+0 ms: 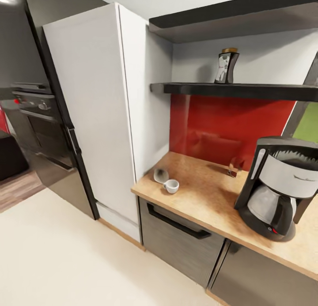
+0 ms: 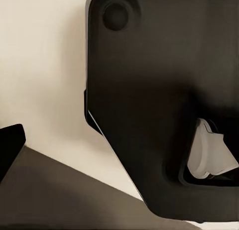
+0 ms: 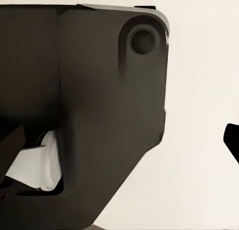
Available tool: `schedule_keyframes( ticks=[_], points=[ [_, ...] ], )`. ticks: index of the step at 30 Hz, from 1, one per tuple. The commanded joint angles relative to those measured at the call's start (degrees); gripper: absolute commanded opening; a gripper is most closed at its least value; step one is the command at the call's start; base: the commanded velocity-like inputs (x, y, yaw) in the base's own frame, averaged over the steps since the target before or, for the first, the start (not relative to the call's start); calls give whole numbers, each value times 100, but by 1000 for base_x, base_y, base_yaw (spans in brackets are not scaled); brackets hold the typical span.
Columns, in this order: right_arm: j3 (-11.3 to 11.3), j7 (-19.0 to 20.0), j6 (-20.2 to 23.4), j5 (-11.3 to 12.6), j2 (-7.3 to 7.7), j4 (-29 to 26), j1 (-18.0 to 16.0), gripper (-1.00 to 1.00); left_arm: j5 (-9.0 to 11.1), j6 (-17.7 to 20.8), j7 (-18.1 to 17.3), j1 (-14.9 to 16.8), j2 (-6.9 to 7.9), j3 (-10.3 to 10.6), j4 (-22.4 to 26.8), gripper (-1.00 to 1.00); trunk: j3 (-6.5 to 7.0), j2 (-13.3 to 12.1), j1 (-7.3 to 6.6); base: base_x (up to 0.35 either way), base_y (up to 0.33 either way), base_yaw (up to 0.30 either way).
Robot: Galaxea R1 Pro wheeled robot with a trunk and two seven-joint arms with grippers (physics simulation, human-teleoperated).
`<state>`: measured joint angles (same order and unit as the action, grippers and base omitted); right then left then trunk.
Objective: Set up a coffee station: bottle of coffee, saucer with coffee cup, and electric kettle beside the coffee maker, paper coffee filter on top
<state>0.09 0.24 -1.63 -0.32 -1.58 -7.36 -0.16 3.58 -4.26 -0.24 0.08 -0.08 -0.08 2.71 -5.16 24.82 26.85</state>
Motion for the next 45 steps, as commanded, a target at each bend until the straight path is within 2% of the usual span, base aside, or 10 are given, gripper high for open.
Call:
schedule_keyframes(
  ticks=[1, 11, 16, 19, 45],
  points=[
    [0, 2, -13, -3, 0, -2, -2, 100, 37, -14, -2, 1, -1, 5, 1, 100, -14, 10, 3, 0, 279, -268],
    [0, 2, -13, -2, 0, -8, -2, 100, 45, -14, -1, 4, -18, 13, 2, 100, -55, 10, 3, 0, 82, -262],
    [0, 2, -13, 1, -1, -11, -2, 100, 46, -10, 15, 6, -14, 14, 2, 100, 11, -191, -107, 0, 1, -246],
    [0, -1, -16, 4, -6, -11, -2, 100, 46, -7, 27, 8, -11, 14, 2, 100, -1, -191, -107, 0, 0, -178],
    [-1, 11, -99, 18, -26, -204, -2, 100, 46, -5, 41, 10, 8, 0, 2, 100, -5, -191, -107, 0, 0, -7]
  ],
)
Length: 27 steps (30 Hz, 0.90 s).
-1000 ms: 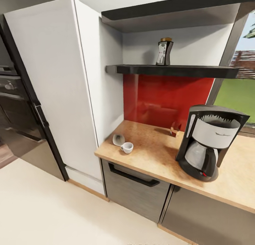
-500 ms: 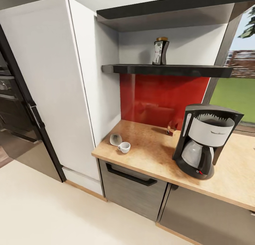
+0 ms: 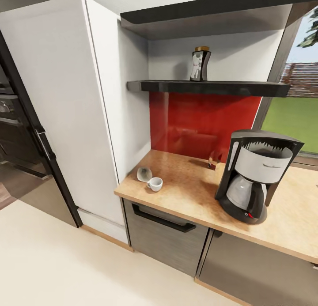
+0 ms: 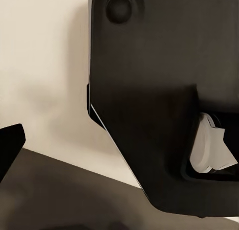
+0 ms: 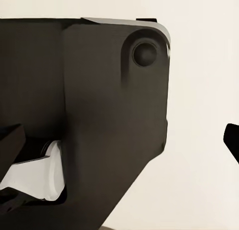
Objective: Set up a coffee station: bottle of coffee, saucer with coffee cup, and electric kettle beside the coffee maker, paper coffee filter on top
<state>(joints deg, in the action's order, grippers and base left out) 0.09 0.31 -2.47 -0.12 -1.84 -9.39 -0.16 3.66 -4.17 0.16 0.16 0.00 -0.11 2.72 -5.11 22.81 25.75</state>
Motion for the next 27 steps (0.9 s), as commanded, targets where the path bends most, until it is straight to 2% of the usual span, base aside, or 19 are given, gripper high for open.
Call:
schedule_keyframes(
  ticks=[1, 27],
  points=[
    [0, 2, -9, 2, -1, -1, -2, 100, 38, -6, 2, 2, 8, 2, 1, 100, -5, 11, 3, 0, 0, -118],
    [-1, -20, -8, 3, -2, -10, -2, 100, 23, -13, -5, 2, 28, 18, 1, 100, 175, 11, 3, 0, 0, -207]
  ],
)
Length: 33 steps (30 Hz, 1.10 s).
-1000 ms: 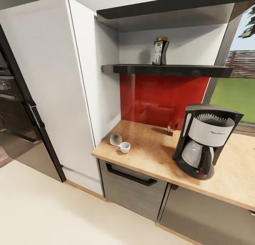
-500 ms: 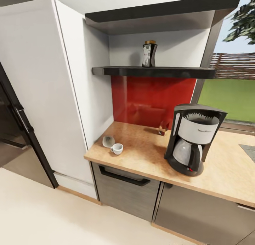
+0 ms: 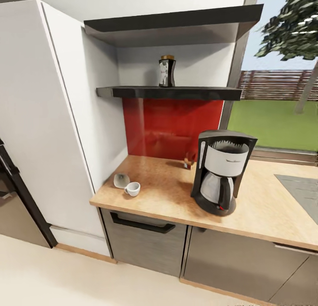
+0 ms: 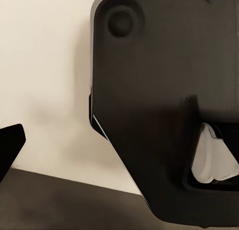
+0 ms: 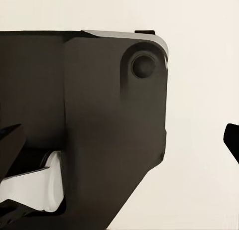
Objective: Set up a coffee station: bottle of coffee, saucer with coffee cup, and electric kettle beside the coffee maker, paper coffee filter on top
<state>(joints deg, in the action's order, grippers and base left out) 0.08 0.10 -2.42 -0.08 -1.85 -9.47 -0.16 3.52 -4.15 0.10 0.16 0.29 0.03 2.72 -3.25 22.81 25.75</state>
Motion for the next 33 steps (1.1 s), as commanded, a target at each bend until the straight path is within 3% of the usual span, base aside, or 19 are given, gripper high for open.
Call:
schedule_keyframes(
  ticks=[1, 4, 7, 8, 11, 12, 13, 17, 20, 25, 29, 33],
  points=[
    [0, 0, -13, -1, -3, -7, -2, 100, 36, -15, 0, 2, -1, 5, 0, 100, -7, 11, 3, 0, 0, -103],
    [0, -1, -13, -4, -9, -39, -2, 100, 35, -19, 0, 2, -2, 5, 0, 100, -1, 11, 3, 0, 0, -59],
    [0, 7, -13, -11, -16, -404, -2, 100, 28, -23, -6, 3, 6, 9, 4, 100, 1, 11, 3, 0, 0, -18],
    [0, 13, -13, -16, -32, -997, -2, 100, 21, -24, -2, 8, 23, 13, 1, 100, 1, 11, 3, 0, 0, -4],
    [19, 22, -16, -17, -72, -1761, -2, 100, 18, -25, -1, 14, 106, 14, 0, 100, 1, 11, 3, 0, 0, -1],
    [105, 24, -20, -18, -204, -2260, -2, 100, 11, -25, -4, 13, 192, 14, 0, 100, 1, 11, 3, 0, 0, 0],
    [379, 22, -27, -22, -432, -2784, -2, 100, 7, -25, -3, 11, 292, 14, 0, 100, 1, 11, 3, 0, 0, 0],
    [1148, -9, -158, -32, -627, -3366, -15, 100, -2, -25, -5, 17, 349, 14, 3, 100, 1, 11, 3, 0, 84, 0],
    [1462, -21, -196, -35, -698, -3694, -28, 100, 3, -25, -4, 19, 377, 15, 1, 100, 1, 11, 3, 0, 246, 0],
    [1639, -27, -208, -37, -814, -4232, -46, 100, 12, -25, -1, 19, 399, 15, 1, 100, 1, 11, 3, 0, 226, 0],
    [1664, -27, -207, -43, -814, -4602, -82, 100, 16, -25, -1, 19, 401, 15, 0, 100, 1, 11, 3, 0, 55, 0],
    [1671, -27, -203, -37, -814, -5344, -191, 100, 17, -25, -1, 18, 400, 15, 0, 100, 1, 11, 3, 0, 10, 0]
  ],
)
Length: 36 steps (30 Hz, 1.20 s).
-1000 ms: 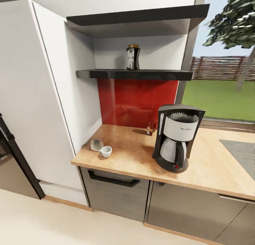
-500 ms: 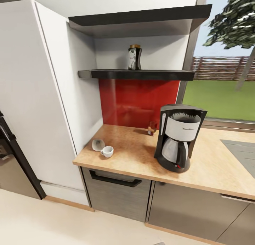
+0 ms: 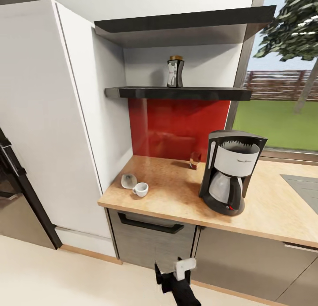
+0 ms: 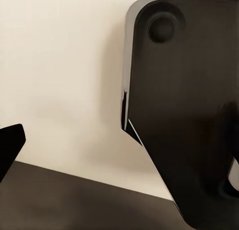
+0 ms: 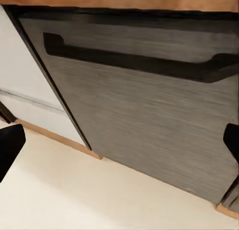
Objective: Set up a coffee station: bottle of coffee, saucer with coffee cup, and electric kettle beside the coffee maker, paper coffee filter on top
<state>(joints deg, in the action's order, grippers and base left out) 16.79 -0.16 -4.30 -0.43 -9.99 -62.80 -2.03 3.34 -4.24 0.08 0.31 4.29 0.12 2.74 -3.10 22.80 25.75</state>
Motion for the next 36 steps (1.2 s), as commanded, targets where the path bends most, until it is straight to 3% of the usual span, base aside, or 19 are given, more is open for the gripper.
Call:
schedule_keyframes(
  ticks=[1, 5, 6, 7, 10, 14, 21, 26, 31, 36],
  points=[
    [4, -2, -13, -2, -1, -245, -31, 100, 35, -16, 1, 4, -2, 3, -1, 100, -13, 12, 3, 0, 3, 0],
    [177, -11, 5, 1, -1, -1189, -183, 100, 32, -16, 1, 4, -7, 5, -1, 100, -13, 12, 3, 0, 1, 0],
    [269, -14, 8, 0, -1, -1334, -236, 100, 30, -16, 1, 4, -7, 5, 0, 100, -13, 12, 3, 0, 0, 0],
    [505, -19, 24, -1, -1, -1624, -433, 100, 26, -16, 1, 5, -7, 5, -1, 100, -13, 12, 3, 0, 0, 0],
    [626, -69, 43, 0, -1, -1784, -723, 100, 20, -16, 1, 5, -7, 7, -1, 100, -13, 12, 3, 0, 0, 0],
    [677, -413, 223, 21, -1, -1865, -1221, 100, 10, -15, 1, 5, -7, 12, -1, 100, -13, 12, 3, 0, 0, 0],
    [687, -764, 1431, 45, -1, -1839, -2519, 100, 4, -16, 1, 5, -3, 14, -1, 100, -13, 12, 3, 0, 0, 0],
    [686, -1382, 2388, 43, -1, -1792, -3368, 100, 0, -16, 1, 5, -7, 20, -1, 100, -13, 12, 3, 0, 0, 0],
    [680, -1521, 2885, 54, -1, -1759, -3555, 100, 0, -12, 1, 1, -3, 18, -1, 100, -13, 12, 3, 33, 6, 0],
    [677, -1551, 3027, 48, -1, -1729, -3588, 100, 0, -7, 1, -4, 1, 14, -5, 100, -13, 12, 3, 213, 133, 0]
  ],
)
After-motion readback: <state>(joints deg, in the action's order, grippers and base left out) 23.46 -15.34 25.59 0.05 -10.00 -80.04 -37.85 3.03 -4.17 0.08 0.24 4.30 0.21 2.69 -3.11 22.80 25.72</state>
